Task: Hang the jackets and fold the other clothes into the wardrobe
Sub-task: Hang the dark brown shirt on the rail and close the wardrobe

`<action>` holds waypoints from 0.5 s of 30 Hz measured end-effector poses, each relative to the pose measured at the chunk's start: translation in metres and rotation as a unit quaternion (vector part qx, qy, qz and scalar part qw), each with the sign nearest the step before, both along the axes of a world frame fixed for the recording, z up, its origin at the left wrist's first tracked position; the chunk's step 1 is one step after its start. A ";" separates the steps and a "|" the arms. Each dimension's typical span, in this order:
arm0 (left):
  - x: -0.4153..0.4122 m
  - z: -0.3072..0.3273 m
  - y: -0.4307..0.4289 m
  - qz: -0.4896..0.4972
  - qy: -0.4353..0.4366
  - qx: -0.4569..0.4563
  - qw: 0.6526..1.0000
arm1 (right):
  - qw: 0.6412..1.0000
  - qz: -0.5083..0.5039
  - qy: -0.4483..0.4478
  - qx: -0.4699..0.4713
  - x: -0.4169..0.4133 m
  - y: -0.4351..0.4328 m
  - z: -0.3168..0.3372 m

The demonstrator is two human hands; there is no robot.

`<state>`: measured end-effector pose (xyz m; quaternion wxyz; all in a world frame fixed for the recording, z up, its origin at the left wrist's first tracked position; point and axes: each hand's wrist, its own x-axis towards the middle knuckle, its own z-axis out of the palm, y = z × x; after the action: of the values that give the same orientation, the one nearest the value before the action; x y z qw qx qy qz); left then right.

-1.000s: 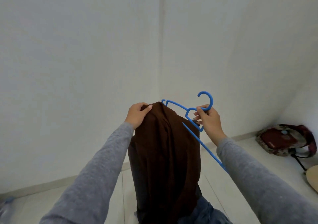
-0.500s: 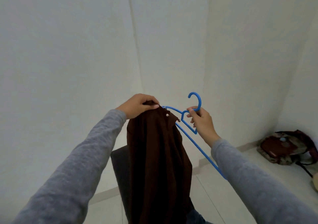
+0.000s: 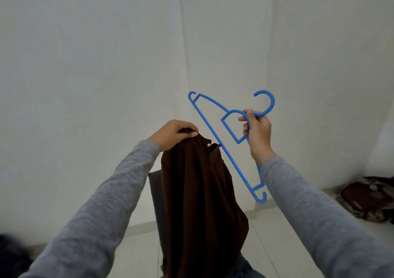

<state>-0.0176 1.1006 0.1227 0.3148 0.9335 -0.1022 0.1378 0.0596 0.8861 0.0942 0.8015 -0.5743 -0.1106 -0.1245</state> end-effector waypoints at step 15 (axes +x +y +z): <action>-0.052 -0.012 -0.026 -0.031 0.090 0.023 0.995 | 0.981 0.130 -0.002 0.144 -0.042 0.047 0.054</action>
<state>-0.0695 1.0742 0.1106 0.3049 0.9456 -0.1055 0.0415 0.0180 0.9332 0.1480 0.8849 -0.4336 -0.1665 -0.0349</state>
